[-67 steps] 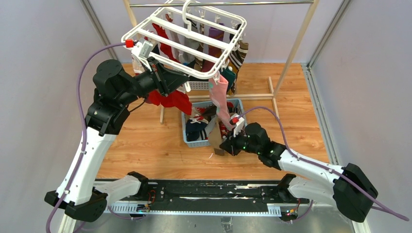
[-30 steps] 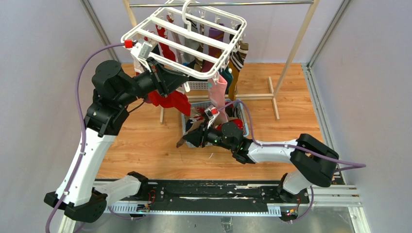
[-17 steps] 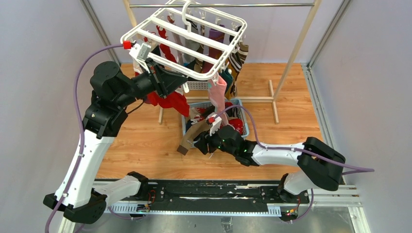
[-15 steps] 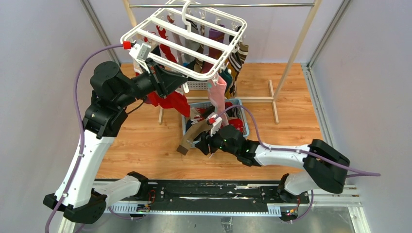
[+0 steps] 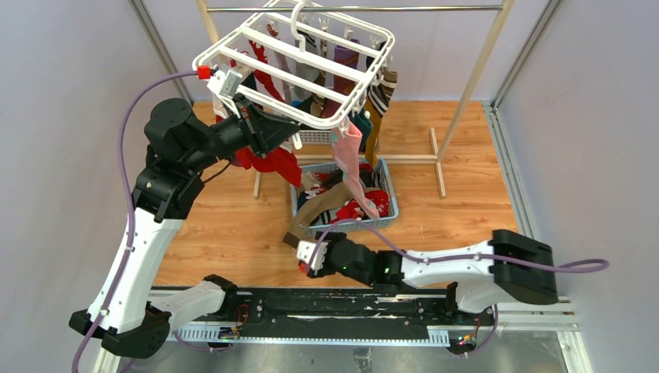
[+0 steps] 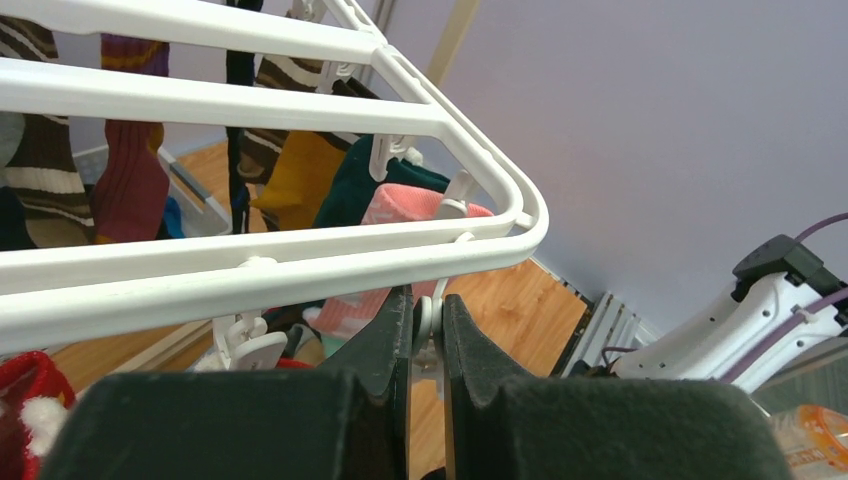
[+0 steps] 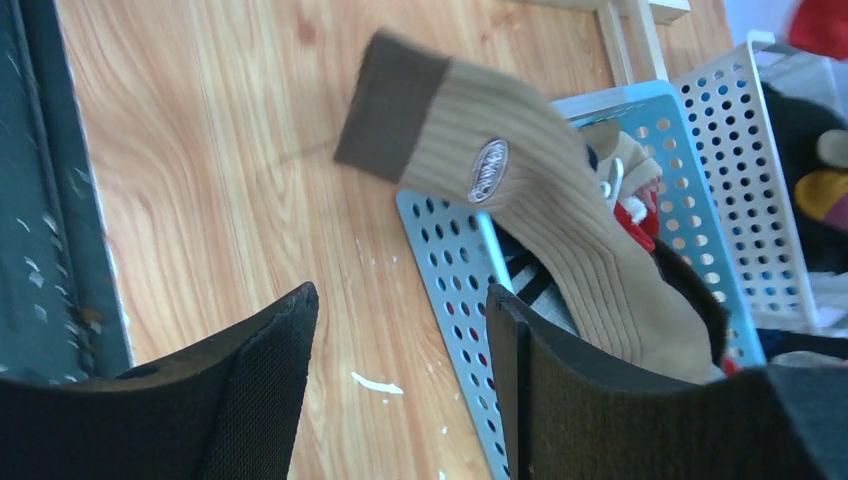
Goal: Clip the socks to the hanger
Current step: Pick up the sock from the bin.
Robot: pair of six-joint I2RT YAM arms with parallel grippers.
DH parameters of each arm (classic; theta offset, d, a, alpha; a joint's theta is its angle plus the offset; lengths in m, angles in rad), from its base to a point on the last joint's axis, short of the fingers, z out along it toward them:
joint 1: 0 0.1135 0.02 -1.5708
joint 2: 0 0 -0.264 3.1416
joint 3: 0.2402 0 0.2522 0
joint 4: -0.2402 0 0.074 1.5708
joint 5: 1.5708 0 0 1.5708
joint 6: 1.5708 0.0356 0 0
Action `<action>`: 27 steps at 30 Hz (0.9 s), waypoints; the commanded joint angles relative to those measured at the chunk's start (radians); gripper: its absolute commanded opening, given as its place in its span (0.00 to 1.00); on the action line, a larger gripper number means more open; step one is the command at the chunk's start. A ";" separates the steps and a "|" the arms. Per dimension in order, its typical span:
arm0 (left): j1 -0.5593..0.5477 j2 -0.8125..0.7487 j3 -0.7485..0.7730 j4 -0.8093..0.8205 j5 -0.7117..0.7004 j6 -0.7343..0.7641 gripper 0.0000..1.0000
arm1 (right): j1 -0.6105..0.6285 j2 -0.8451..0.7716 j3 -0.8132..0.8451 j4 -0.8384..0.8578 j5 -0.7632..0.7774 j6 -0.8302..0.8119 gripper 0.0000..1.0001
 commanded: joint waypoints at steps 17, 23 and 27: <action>0.000 -0.013 0.030 -0.073 0.004 0.013 0.07 | 0.153 0.661 0.084 0.991 0.416 -0.886 0.71; 0.002 -0.013 0.036 -0.080 0.000 0.020 0.07 | 0.146 0.746 0.138 1.109 0.443 -0.926 0.69; 0.001 -0.012 0.036 -0.078 0.000 0.016 0.07 | 0.134 0.680 0.111 1.037 0.443 -0.849 0.48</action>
